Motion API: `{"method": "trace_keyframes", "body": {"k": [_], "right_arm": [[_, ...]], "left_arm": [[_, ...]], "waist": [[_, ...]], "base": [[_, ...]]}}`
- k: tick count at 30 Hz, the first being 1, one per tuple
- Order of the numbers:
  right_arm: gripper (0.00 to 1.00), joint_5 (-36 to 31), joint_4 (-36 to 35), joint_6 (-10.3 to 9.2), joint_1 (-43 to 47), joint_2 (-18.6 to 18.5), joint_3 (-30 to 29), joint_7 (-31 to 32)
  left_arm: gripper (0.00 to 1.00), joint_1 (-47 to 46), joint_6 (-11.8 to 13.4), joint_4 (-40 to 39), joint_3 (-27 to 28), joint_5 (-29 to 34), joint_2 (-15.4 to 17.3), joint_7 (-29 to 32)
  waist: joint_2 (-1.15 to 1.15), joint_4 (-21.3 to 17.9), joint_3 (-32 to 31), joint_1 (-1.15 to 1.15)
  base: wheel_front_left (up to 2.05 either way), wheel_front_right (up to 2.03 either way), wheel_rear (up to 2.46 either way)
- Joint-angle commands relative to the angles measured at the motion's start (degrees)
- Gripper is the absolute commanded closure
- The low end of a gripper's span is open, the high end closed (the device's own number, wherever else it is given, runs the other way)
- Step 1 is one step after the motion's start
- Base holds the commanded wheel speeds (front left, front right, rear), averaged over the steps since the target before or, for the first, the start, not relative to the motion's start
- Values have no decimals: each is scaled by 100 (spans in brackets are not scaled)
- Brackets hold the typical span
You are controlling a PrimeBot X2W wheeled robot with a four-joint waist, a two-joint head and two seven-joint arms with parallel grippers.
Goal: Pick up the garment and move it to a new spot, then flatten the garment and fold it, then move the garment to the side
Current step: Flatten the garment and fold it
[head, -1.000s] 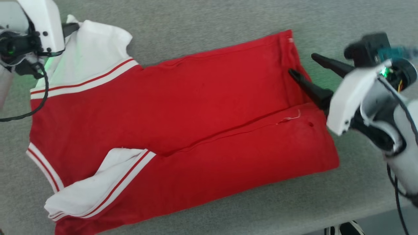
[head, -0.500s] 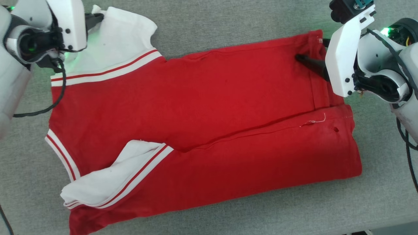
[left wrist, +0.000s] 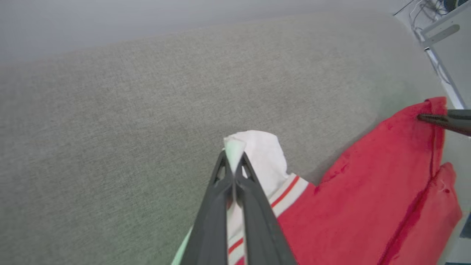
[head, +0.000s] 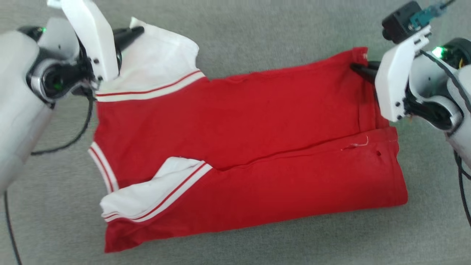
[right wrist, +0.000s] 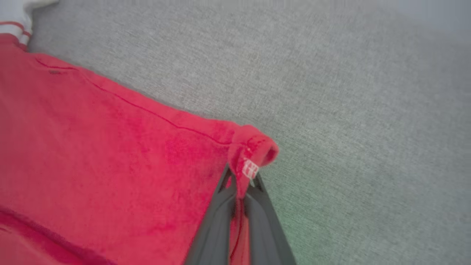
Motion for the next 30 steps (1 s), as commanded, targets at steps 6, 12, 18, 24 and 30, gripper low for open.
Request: {"method": "trace_keyframes", "body": {"k": [6,12,18,24,30], "right_arm": [[100,46,-252,-4,663,-534,-89,-575],[100,65,-644,-3,1716,-1035,-498,-914],[100,-122,-1114,-4,2637,-1287,-1066,-1068],[100,-482,-1802,-4,3754,-1295,-1936,-917],[100,-1186,-2470,-4,4930,-1132,-3018,-615]], "left_arm": [[100,902,-23,-1280,-92,-357,492,-901],[100,2073,-24,-2467,-255,-477,1127,-1873],[100,2979,-24,-3126,-359,-528,1535,-2592],[100,3798,196,-3588,-509,-522,1745,-3181],[100,4376,398,-3848,-685,-539,1699,-3552]], "waist": [[0,539,-800,0],[0,895,-1113,0],[0,1114,-1232,0],[0,1284,-1285,0],[0,1342,-1311,0]], "base": [[0,0,0],[0,0,0],[0,0,0],[0,0,0],[0,0,0]]}}
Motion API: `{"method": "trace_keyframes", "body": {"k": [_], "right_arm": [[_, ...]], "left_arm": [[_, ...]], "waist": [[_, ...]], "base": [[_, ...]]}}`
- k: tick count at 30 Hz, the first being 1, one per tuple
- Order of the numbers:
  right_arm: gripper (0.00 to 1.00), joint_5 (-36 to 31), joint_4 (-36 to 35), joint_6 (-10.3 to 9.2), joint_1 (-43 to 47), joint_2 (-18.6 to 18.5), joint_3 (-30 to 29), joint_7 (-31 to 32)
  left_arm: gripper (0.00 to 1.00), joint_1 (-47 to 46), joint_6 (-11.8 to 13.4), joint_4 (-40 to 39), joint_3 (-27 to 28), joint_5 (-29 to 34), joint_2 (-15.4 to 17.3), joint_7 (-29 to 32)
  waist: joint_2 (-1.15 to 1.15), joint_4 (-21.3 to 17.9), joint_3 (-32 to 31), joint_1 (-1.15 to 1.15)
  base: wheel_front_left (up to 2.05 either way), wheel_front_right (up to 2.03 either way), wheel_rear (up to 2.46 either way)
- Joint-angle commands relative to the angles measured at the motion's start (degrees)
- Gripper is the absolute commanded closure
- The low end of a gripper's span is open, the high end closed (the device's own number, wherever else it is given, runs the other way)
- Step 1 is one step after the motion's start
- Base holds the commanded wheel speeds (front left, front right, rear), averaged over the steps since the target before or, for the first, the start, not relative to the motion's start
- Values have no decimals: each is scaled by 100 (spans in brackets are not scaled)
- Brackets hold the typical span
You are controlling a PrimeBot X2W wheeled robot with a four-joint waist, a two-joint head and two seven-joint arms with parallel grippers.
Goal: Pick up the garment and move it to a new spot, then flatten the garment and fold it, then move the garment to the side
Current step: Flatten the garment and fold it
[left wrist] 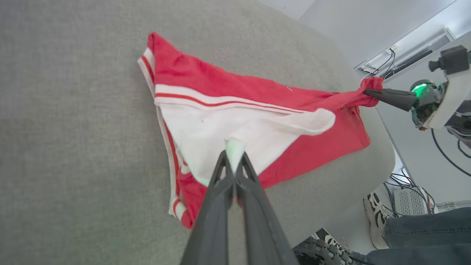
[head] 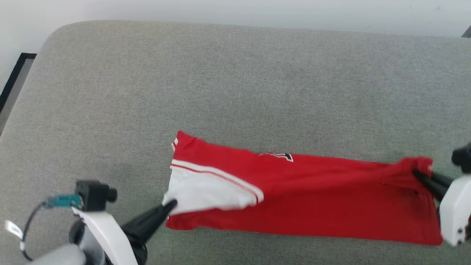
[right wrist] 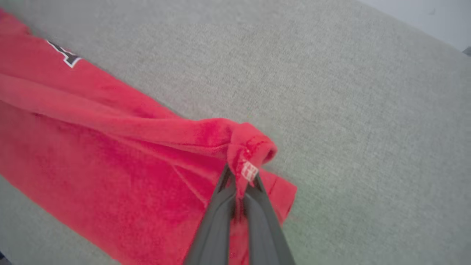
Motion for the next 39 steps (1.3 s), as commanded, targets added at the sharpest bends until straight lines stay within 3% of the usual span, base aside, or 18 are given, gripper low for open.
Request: {"method": "trace_keyframes", "body": {"k": [1,8,18,19,20,21,22,24,25,34,39], "right_arm": [[100,-60,-142,-4,268,170,-140,115],[100,-314,-341,-3,855,847,-721,404],[100,-542,280,-4,527,1143,-665,313],[87,-479,297,-4,498,1175,-648,268],[62,-436,313,-3,477,1200,-660,238],[22,-399,320,-3,477,1201,-672,220],[0,-374,308,-3,479,1185,-680,218],[0,-320,236,-3,522,1157,-728,222],[0,-258,199,-3,571,1178,-781,265],[0,52,-88,-3,953,1246,-1398,851],[0,-60,70,-3,1173,1349,-1792,1262]], "left_arm": [[100,122,31,-47,-19,-29,-50,-82],[100,253,-113,538,-143,-160,-437,-17],[100,110,-345,1905,-244,-69,-1109,-63],[100,93,-346,1987,-262,-24,-1153,-78],[94,79,-361,2057,-260,-23,-1184,-94],[78,72,-373,2115,-241,-23,-1219,-152],[51,70,-380,2151,-213,-4,-1254,-207],[4,112,-393,2177,-138,3,-1304,-310],[0,154,-391,2181,-82,-8,-1317,-356],[0,662,-403,1958,552,-40,-1394,-522],[0,1096,-398,2075,1542,381,-1705,-526]], "waist": [[0,-7,-2,0],[0,27,59,0],[0,-36,157,0],[0,-42,160,0],[0,-48,160,0],[0,-52,158,0],[0,-57,154,0],[0,-60,138,0],[0,-62,122,0],[0,30,-128,0],[0,188,-208,0]], "base": [[0,0,0],[0,0,0],[0,0,0],[0,0,0],[0,0,0],[0,0,0],[0,0,0],[0,0,0],[0,0,0],[0,0,0],[0,0,0]]}}
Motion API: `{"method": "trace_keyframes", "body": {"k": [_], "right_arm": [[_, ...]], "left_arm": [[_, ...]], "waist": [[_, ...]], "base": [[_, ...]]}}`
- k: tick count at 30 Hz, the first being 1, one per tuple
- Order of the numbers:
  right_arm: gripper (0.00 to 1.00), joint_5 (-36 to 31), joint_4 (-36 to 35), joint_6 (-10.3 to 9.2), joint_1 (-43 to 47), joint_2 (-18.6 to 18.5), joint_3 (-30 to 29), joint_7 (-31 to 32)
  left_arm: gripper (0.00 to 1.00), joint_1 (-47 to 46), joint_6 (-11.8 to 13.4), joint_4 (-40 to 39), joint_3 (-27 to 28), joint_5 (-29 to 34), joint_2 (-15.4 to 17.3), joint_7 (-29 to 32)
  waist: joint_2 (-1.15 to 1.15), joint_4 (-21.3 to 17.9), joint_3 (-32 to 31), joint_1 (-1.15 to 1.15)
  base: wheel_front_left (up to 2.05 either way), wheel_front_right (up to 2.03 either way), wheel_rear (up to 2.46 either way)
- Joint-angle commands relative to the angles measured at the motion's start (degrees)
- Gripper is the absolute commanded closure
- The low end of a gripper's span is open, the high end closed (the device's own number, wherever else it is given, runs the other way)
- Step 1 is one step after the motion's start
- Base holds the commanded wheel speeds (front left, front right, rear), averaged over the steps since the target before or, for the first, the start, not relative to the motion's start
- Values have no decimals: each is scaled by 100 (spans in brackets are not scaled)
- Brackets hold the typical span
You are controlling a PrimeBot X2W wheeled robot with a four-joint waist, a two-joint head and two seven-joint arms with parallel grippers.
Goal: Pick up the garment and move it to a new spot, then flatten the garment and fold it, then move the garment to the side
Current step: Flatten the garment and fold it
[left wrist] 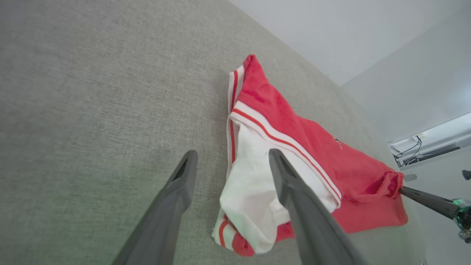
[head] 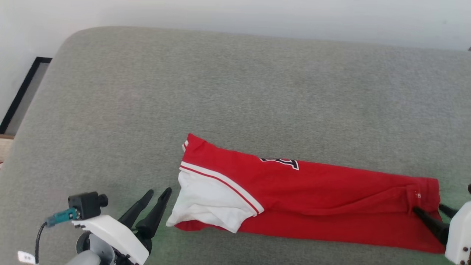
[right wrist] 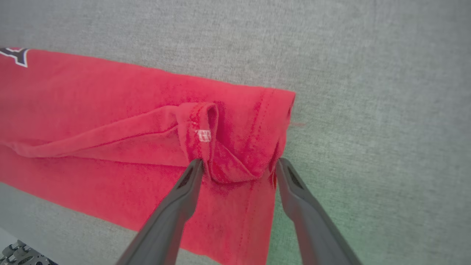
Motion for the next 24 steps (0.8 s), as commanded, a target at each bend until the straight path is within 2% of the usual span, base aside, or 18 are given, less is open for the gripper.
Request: {"method": "trace_keyframes", "body": {"k": [1,7,10,16,22,23,24], "right_arm": [[0,37,33,-2,71,102,-29,50],[0,56,398,-2,90,343,-364,391],[0,148,568,-2,104,472,-509,616],[0,90,759,-2,58,623,-616,882],[0,18,844,-2,-3,719,-682,988],[0,-15,880,-2,-36,746,-724,1011],[0,-33,898,-3,-58,757,-742,1022]], "left_arm": [[0,135,-4,41,104,115,-81,-25],[0,558,-5,444,1053,797,-667,-28],[0,695,-9,586,1590,1360,-920,-27],[0,1044,161,407,2941,3219,-1496,-28],[0,1449,275,-30,3789,5276,-1991,-28],[0,1538,324,-170,3967,5879,-2090,-28],[0,1587,320,-226,4057,6096,-2182,-28]], "waist": [[0,55,-26,0],[0,227,-125,0],[0,287,-171,0],[0,340,-200,0],[0,335,-190,0],[0,328,-182,0],[0,328,-181,0]], "base": [[0,0,0],[0,0,0],[0,0,0],[0,0,0],[0,0,0],[0,0,0],[0,0,0]]}}
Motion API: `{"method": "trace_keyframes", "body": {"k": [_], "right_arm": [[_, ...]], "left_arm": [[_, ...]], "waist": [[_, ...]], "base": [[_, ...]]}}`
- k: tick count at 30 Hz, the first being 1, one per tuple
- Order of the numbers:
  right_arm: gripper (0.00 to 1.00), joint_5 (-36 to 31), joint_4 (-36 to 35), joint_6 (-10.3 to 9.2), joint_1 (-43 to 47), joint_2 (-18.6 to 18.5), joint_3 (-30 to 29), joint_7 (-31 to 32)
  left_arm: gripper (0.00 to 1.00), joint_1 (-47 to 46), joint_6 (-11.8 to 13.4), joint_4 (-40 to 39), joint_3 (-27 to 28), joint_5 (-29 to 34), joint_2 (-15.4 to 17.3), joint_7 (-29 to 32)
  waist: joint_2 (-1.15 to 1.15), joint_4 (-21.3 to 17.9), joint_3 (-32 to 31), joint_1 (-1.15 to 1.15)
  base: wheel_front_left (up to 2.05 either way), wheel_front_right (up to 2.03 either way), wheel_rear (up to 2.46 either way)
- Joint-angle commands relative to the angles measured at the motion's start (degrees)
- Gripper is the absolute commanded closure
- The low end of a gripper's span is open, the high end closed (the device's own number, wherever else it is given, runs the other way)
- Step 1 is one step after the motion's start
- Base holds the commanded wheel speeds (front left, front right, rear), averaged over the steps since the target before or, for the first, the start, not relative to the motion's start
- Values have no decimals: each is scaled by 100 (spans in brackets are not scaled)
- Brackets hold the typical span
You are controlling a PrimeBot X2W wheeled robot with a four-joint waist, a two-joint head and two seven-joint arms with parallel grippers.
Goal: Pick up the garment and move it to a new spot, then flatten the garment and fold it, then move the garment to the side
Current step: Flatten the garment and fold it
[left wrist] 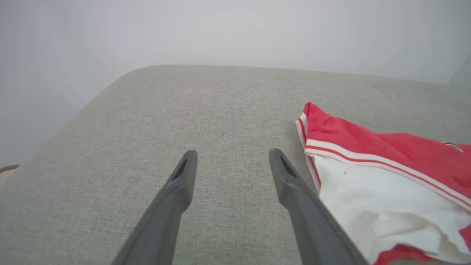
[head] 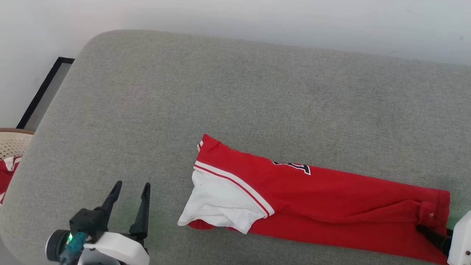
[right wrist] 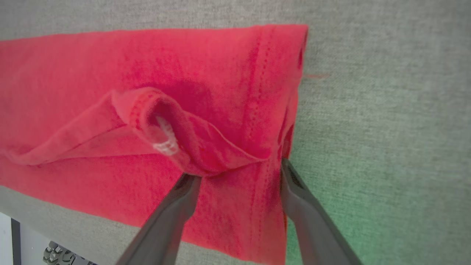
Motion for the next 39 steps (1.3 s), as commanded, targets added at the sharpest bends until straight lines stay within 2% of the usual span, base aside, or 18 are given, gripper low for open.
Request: {"method": "trace_keyframes", "body": {"k": [1,5,9,10,11,13,14,22,29,35,39], "right_arm": [[0,-53,125,-4,-6,97,10,80],[0,-151,201,-4,-66,158,-32,114],[0,-248,306,-5,-132,208,-21,123],[10,-255,341,-5,-155,225,9,156],[53,-228,373,-4,-171,248,52,200],[95,-183,393,-3,-181,247,119,267],[100,-160,394,-3,-195,247,122,286],[100,-178,339,-17,-348,81,-72,59],[100,-162,67,-14,-502,-152,-310,-195],[100,-21,169,-9,-626,-484,-854,-398],[100,-110,503,-7,-813,-781,-1253,-559]], "left_arm": [[0,113,-4,-166,192,376,-153,-28],[0,267,-81,-454,420,976,-373,-28],[0,356,-124,-559,507,1267,-536,-28],[0,367,-145,-548,552,1286,-548,-28],[0,364,-167,-534,595,1318,-576,-28],[0,345,-200,-527,634,1408,-631,-28],[0,341,-225,-531,650,1439,-650,-28],[0,359,-287,-636,792,1557,-741,-28],[0,291,-321,-771,840,1620,-778,-28],[0,147,-325,-860,854,1649,-774,-28],[0,3,-331,-919,830,1639,-722,-29]], "waist": [[0,1,2,0],[0,12,22,0],[0,32,45,0],[0,41,57,0],[0,49,70,0],[0,62,87,0],[0,67,94,0],[0,15,117,0],[0,-244,244,0],[0,-553,379,0],[0,-744,552,0]], "base": [[0,0,0],[0,0,0],[0,0,0],[0,0,0],[0,0,0],[0,0,0],[0,0,0],[0,0,0],[0,0,0],[0,0,0],[0,0,0]]}}
